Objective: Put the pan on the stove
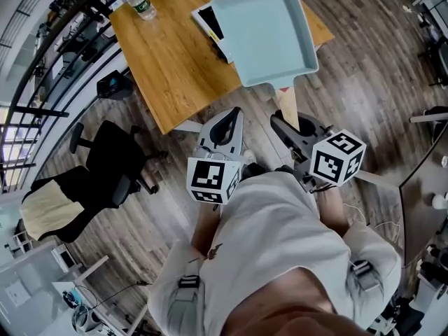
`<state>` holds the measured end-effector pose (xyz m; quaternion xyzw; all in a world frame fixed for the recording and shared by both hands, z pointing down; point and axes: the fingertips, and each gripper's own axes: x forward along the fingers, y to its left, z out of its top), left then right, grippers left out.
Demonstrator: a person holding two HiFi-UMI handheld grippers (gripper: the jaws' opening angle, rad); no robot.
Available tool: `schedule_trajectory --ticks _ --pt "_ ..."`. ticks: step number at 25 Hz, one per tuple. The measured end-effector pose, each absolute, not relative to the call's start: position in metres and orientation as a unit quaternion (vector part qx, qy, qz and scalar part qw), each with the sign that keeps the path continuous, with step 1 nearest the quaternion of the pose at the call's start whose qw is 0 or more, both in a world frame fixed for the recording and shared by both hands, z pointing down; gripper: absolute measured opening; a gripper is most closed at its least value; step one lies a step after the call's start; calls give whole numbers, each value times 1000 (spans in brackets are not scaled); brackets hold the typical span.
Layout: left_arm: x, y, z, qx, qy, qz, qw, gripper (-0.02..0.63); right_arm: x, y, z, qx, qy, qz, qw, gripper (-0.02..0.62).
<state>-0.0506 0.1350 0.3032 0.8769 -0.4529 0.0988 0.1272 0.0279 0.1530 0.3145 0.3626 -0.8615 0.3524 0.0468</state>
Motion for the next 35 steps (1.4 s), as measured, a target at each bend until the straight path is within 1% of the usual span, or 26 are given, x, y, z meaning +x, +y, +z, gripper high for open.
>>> schedule_trajectory --ticks 13,35 --pt "-66 88 307 883 -438 98 137 20 16 106 318 383 -850 359 49 78" --pt "-47 -22 316 853 -487 120 145 20 31 -9 330 319 -867 378 61 78"
